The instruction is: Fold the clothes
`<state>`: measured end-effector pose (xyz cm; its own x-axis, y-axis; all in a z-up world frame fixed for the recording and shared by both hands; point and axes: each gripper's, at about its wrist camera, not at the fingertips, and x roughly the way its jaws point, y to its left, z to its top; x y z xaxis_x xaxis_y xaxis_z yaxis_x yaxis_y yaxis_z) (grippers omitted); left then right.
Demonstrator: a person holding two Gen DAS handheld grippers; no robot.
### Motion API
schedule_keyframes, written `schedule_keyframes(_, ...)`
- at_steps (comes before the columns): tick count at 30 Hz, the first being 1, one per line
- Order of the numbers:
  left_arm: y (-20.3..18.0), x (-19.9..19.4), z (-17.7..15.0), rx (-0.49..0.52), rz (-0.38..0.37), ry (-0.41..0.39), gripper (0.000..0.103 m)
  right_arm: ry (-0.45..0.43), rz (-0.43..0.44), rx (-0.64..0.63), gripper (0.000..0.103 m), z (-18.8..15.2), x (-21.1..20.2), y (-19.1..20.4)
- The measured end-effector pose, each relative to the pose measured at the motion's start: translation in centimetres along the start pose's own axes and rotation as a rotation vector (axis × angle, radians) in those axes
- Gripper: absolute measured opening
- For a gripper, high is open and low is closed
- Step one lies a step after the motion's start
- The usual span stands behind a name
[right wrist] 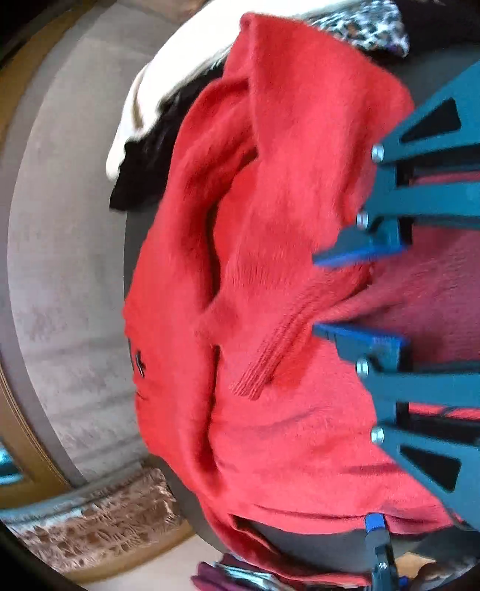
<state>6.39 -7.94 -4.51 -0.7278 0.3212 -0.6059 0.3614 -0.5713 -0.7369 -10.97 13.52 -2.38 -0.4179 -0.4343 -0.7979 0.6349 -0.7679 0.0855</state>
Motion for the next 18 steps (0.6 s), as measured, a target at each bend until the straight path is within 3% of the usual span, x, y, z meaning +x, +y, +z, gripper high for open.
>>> schedule_keyframes(2, -0.1, 0.1, 0.0, 0.023, 0.056, 0.008, 0.0, -0.011, -0.015, -0.002, 0.023, -0.3, -0.9, -0.3)
schedule_keyframes(5, 0.2, -0.8, -0.1, 0.035, 0.076, -0.008, 0.0, -0.052, -0.054, -0.007, 0.003, -0.5, -3.1, -0.8)
schedule_keyframes(11, 2.3, -5.5, 0.2, 0.016, 0.07, -0.078, 0.0, -0.143, -0.175, 0.16, 0.003, -1.6, -9.6, -8.3)
schedule_keyframes(13, 3.5, -6.9, 0.2, -0.031, 0.035, -0.086, 0.0, -0.149, -0.178, 0.184, 0.007, -2.5, -10.9, -9.9)
schedule_keyframes(16, 4.4, -8.0, 0.1, -0.069, -0.032, -0.086, 0.001, -0.151, -0.109, 0.155, 0.016, -3.3, -10.9, -8.7)
schedule_keyframes(18, 3.1, -7.9, -0.7, -0.047, -0.024, -0.066, 0.014, -0.151, -0.052, 0.116, 0.047, -3.0, -9.5, -6.3)
